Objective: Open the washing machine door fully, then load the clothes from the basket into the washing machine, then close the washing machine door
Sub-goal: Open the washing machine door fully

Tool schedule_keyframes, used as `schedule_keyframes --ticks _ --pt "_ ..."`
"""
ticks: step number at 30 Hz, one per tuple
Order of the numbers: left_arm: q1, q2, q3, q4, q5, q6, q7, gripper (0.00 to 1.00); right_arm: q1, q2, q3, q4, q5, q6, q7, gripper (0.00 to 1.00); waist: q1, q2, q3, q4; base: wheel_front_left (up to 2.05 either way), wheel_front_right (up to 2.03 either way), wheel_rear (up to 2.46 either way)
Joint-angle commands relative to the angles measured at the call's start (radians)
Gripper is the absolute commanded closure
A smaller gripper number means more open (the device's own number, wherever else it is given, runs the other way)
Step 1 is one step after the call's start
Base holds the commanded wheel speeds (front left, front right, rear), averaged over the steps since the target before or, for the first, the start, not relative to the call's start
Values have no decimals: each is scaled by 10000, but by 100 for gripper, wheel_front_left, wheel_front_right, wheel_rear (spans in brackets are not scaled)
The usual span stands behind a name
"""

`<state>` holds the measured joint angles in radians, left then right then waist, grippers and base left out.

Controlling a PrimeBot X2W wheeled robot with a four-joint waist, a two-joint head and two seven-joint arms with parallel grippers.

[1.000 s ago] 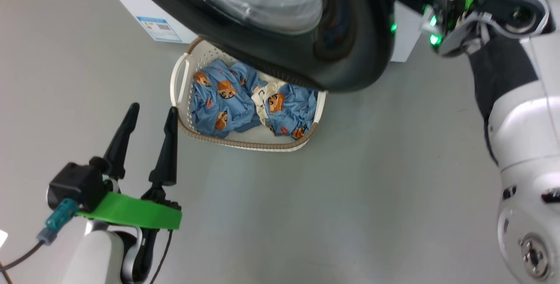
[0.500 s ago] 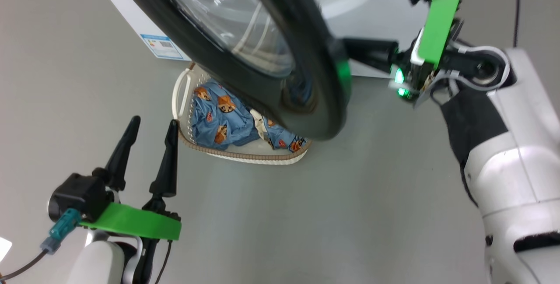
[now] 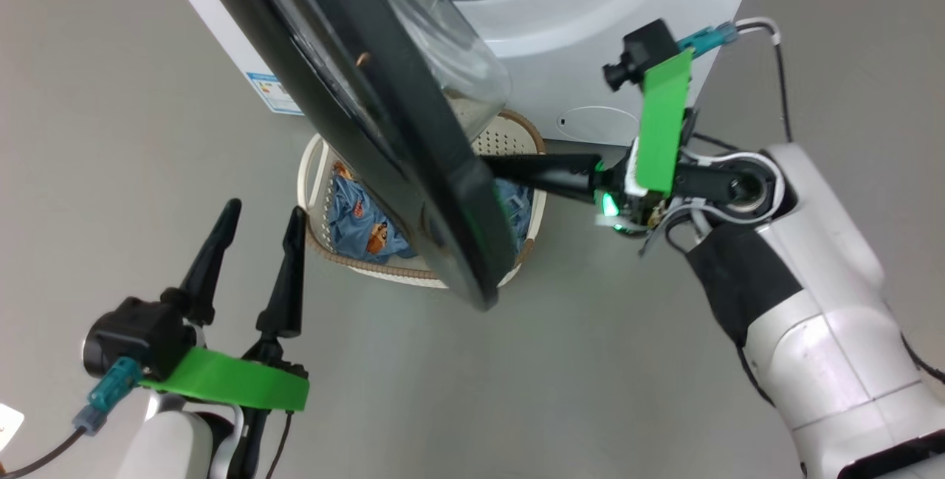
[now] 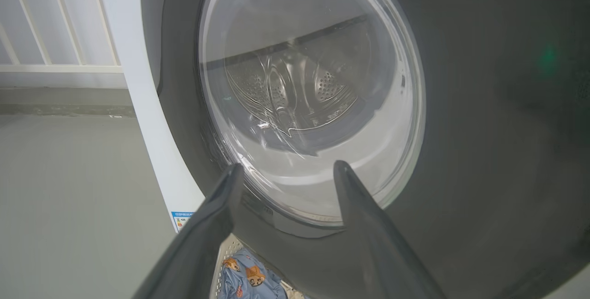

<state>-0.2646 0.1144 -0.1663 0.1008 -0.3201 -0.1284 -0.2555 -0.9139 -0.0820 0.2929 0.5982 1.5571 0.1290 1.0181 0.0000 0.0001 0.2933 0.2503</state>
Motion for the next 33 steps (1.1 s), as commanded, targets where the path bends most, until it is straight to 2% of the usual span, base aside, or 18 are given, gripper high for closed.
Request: schedule_keyframes --ticks 1,15,27,33 --pt "44 292 316 -321 112 -23 -63 0 191 317 219 -357 92 17 -44 100 0 -1 -14 12 0 0 0" --pt "74 272 282 -457 153 -23 -63 0 111 317 2346 -396 1531 17 -1120 100 0 -1 -25 151 0 0 0" --pt "25 227 316 -360 101 -23 -63 0 -189 300 3291 -185 2327 17 -1847 100 0 -1 7 97 0 0 0" --pt "75 221 427 -315 127 -23 -63 0 -158 -102 3391 -578 2850 17 -2371 100 0 -1 -130 -28 0 0 0"
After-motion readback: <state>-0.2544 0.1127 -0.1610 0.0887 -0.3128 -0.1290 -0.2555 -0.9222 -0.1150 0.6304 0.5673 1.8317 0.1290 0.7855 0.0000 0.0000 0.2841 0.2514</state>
